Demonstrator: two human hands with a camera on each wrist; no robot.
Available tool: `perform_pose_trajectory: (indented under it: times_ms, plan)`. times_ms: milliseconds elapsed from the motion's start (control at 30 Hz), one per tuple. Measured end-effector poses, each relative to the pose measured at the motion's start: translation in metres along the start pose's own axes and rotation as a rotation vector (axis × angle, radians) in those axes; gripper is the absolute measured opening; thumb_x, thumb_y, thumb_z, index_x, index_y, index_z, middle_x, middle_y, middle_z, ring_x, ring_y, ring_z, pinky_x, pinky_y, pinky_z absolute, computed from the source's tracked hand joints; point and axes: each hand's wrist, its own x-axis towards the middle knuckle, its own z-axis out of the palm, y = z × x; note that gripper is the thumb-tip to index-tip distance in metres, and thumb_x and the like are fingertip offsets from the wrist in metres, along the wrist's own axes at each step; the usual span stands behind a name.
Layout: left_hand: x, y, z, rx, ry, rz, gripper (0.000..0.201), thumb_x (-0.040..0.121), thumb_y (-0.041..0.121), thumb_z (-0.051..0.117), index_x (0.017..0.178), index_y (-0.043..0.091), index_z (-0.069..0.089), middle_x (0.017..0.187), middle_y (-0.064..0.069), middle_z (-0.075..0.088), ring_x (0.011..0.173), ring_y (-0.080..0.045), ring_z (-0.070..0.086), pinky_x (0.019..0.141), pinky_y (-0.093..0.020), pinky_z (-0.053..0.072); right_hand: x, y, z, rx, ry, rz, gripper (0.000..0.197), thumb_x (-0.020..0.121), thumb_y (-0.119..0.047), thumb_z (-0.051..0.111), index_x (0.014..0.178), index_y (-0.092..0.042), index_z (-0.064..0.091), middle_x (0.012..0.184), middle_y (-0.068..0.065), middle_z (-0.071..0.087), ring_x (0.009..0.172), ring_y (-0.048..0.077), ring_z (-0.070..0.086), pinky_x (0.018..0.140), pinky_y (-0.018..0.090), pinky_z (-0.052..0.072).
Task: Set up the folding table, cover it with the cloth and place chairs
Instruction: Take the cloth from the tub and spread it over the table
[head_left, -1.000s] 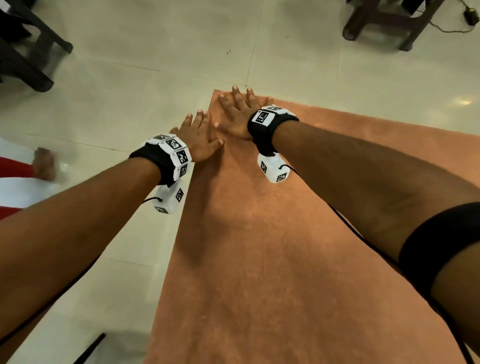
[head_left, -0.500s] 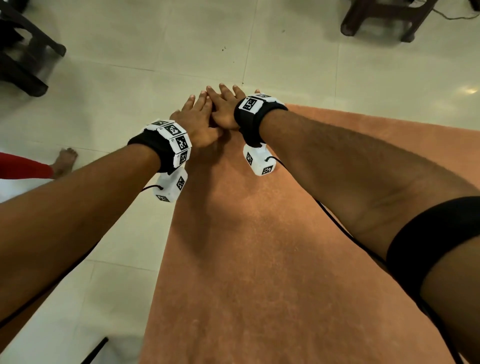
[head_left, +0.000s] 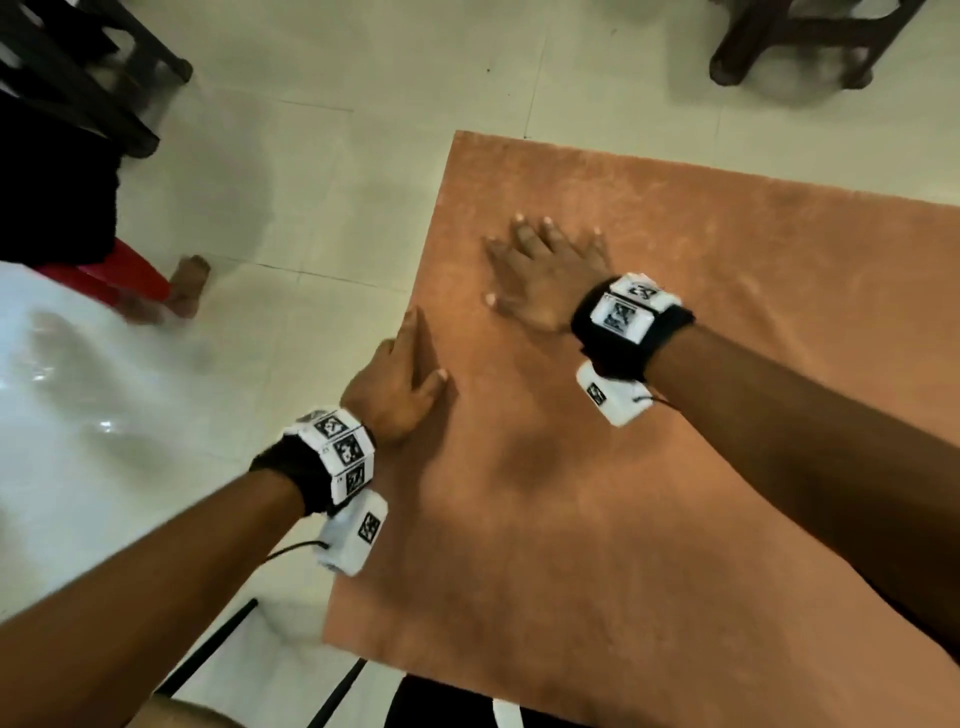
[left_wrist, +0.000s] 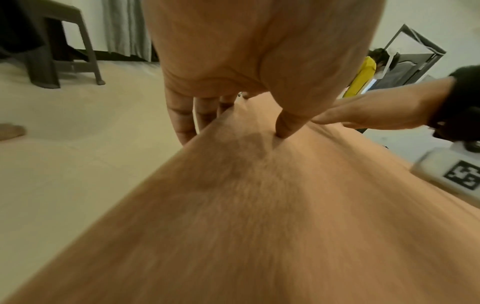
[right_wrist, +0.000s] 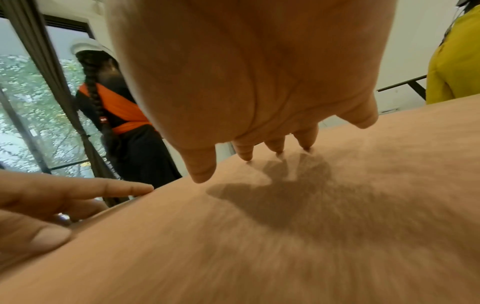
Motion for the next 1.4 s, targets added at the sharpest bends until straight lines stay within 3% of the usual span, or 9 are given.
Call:
perform_pose_trajectory:
  times_ms: [133,300,500,733,933,1033,1167,1267,1400]
  plan:
    - [-0.067,-0.049,0.029,-0.218,-0.028,-0.041,0.077,0.098,0.042,0.052,0.158,0.020,0.009,0.158,-0.005,0.034,0.139,-0.025,0.042,0.114,-0.036,0.034,-0.072,-0.033,0.037,0.011,-0.036,-0.026,0.075,0.094,-0.075,0.027,0.157,-0.045,0.001,0.168,-0.006,-0.013,0.155,0.027,-0.008,0.115,0.071,-0.002]
    - [-0.137,-0.104,0.055,-0.574,-0.205,-0.159,0.055,0.074,0.051,0.066,0.125,0.033,0.056,0.117,0.005,0.066,0.106,-0.019,0.065,0.091,-0.034,0.053,-0.138,-0.094,0.090,0.093,-0.053,-0.019,0.073,0.096,-0.072,0.028,0.158,-0.044,0.002,0.168,-0.007,-0.016,0.154,0.027,-0.013,0.117,0.068,-0.002]
    - [-0.206,-0.156,0.076,-0.419,-0.460,-0.089,0.051,0.073,0.022,0.067,0.121,0.034,0.055,0.112,0.005,0.063,0.096,-0.013,0.065,0.078,-0.024,0.050,-0.194,-0.169,0.146,0.090,-0.038,-0.026,0.075,0.096,-0.071,0.029,0.159,-0.042,0.000,0.167,-0.007,-0.017,0.154,0.028,-0.016,0.118,0.066,-0.003]
    - [-0.207,-0.163,0.098,0.150,-0.015,0.089,0.022,0.094,0.028,0.056,0.110,0.025,0.072,0.107,-0.002,0.072,0.098,-0.029,0.066,0.076,-0.031,0.049,-0.237,-0.192,0.166,0.197,0.045,0.055,0.073,0.096,-0.071,0.026,0.159,-0.040,0.007,0.168,-0.005,-0.013,0.154,0.025,-0.014,0.120,0.063,-0.004]
    - [-0.211,-0.182,0.093,0.517,0.036,-0.002,0.026,0.096,0.037,0.047,0.100,0.029,0.072,0.103,-0.003,0.072,0.097,-0.030,0.066,0.076,-0.033,0.049,-0.270,-0.161,0.187,0.208,0.067,0.242,0.072,0.096,-0.073,0.022,0.158,-0.043,0.003,0.167,-0.007,-0.015,0.154,0.027,-0.013,0.119,0.065,-0.004]
    - [-0.204,-0.207,0.092,0.449,-0.055,-0.055,0.027,0.096,0.037,0.051,0.112,0.029,0.071,0.118,-0.006,0.069,0.107,-0.030,0.064,0.082,-0.033,0.049,-0.288,-0.165,0.208,0.168,0.082,0.190,0.073,0.096,-0.071,0.025,0.158,-0.044,-0.005,0.166,-0.006,-0.018,0.154,0.027,-0.014,0.119,0.064,-0.004]
    - [-0.195,-0.205,0.091,0.417,-0.261,-0.019,0.082,0.086,0.032,0.063,0.156,0.029,0.020,0.146,-0.009,0.046,0.129,-0.031,0.050,0.101,-0.042,0.046,-0.295,-0.162,0.214,0.202,0.120,0.216,0.070,0.098,-0.069,0.026,0.158,-0.042,0.003,0.168,-0.005,-0.014,0.154,0.026,-0.014,0.120,0.063,-0.004]
    - [-0.186,-0.173,0.082,0.336,-0.103,0.042,0.085,0.078,0.016,0.060,0.155,0.022,0.024,0.144,-0.016,0.046,0.127,-0.040,0.047,0.100,-0.051,0.046,-0.304,-0.140,0.210,0.223,0.236,0.327,0.065,0.099,-0.067,0.028,0.157,-0.040,0.017,0.169,-0.004,-0.004,0.155,0.026,-0.007,0.119,0.063,-0.001]
    - [-0.175,-0.117,0.062,0.253,0.165,0.223,0.074,0.072,0.031,0.048,0.144,0.013,0.043,0.142,-0.018,0.049,0.125,-0.044,0.047,0.098,-0.058,0.045,-0.322,-0.105,0.220,0.247,0.252,0.456,0.065,0.099,-0.067,0.027,0.157,-0.041,0.015,0.169,-0.003,-0.004,0.155,0.028,-0.005,0.120,0.062,-0.001]
